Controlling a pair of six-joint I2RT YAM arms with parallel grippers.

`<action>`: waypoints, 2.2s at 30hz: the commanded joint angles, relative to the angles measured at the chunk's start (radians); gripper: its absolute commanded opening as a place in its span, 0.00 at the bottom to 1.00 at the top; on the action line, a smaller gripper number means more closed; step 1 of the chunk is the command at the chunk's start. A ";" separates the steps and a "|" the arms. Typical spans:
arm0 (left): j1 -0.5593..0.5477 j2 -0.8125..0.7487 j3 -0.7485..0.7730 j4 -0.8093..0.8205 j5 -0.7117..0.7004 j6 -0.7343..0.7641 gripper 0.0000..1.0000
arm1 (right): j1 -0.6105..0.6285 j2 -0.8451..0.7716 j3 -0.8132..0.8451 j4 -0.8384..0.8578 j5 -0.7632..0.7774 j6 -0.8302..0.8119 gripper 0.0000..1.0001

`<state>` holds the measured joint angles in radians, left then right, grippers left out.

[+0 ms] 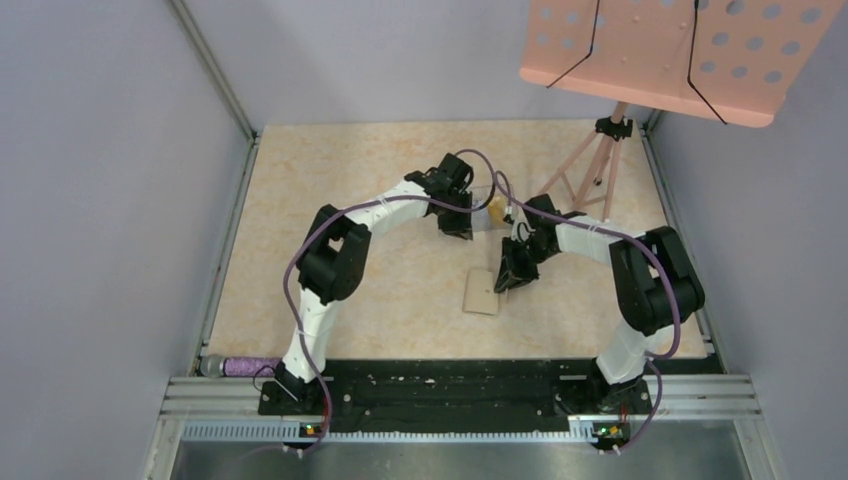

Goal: Put the credit cards into the card holder
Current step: Close the card holder at the center of the board.

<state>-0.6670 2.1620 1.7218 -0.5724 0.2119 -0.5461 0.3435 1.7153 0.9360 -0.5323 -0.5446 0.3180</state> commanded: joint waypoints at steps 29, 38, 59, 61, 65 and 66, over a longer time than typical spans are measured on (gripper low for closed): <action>-0.023 -0.271 -0.418 0.246 0.347 -0.140 0.18 | -0.005 -0.124 0.027 0.093 -0.029 -0.017 0.09; -0.075 -0.131 -0.321 0.149 0.361 -0.099 0.07 | -0.041 -0.156 -0.004 0.110 -0.057 0.002 0.09; -0.085 -0.167 -0.305 0.201 0.395 -0.114 0.27 | -0.044 0.015 -0.057 0.248 -0.109 0.046 0.07; -0.087 -0.173 -0.306 0.225 0.417 -0.124 0.27 | -0.044 0.021 -0.059 0.243 -0.089 0.048 0.07; -0.104 -0.169 -0.293 0.247 0.435 -0.135 0.27 | -0.044 0.027 -0.062 0.239 -0.074 0.056 0.06; -0.109 -0.165 -0.285 0.247 0.438 -0.135 0.27 | -0.044 0.029 -0.063 0.239 -0.073 0.056 0.06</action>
<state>-0.7555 2.0460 1.3933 -0.3805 0.6136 -0.6743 0.3042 1.7264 0.8894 -0.3214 -0.6559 0.3721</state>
